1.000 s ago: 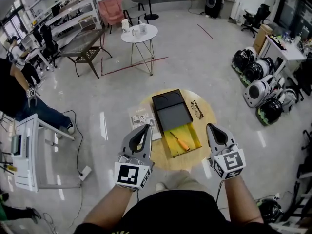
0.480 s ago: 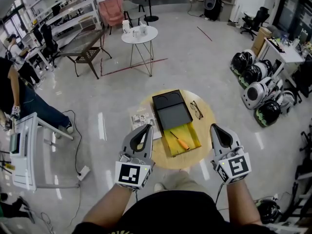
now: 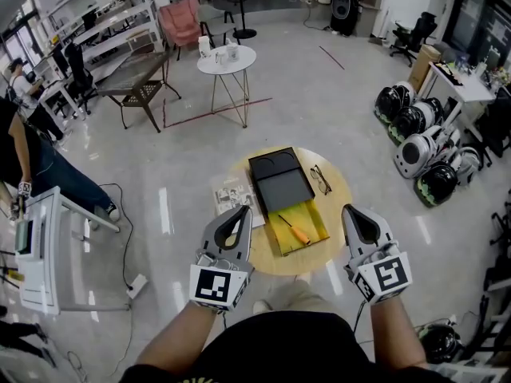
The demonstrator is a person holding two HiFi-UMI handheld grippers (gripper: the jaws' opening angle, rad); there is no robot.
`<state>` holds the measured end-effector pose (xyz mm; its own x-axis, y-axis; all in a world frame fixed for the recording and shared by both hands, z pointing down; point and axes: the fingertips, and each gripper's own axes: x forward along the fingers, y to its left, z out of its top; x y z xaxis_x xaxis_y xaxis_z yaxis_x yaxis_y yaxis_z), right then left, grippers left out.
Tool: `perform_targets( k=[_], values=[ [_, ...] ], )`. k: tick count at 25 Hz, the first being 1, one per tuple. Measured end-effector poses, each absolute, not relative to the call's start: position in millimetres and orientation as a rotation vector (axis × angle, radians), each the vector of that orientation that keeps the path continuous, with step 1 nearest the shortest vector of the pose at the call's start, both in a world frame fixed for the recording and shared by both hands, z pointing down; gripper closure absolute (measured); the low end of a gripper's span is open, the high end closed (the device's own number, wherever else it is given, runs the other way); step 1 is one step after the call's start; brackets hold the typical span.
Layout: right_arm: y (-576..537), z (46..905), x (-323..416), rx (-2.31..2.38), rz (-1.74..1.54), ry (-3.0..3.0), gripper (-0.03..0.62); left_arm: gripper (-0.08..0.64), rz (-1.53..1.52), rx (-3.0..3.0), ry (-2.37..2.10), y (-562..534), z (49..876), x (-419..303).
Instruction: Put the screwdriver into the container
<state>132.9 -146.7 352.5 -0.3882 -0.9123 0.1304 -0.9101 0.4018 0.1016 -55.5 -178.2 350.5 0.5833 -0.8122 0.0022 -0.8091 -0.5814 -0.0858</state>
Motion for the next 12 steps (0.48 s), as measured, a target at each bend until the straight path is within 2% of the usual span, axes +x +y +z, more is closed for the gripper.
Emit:
perform_targets(
  k=[12],
  values=[
    [-147.6,354.9,128.6,1.622,0.000,-2.492,0.580,0.546,-0.080,-2.743,1.376,-180.9,350.7,-52.9]
  ],
)
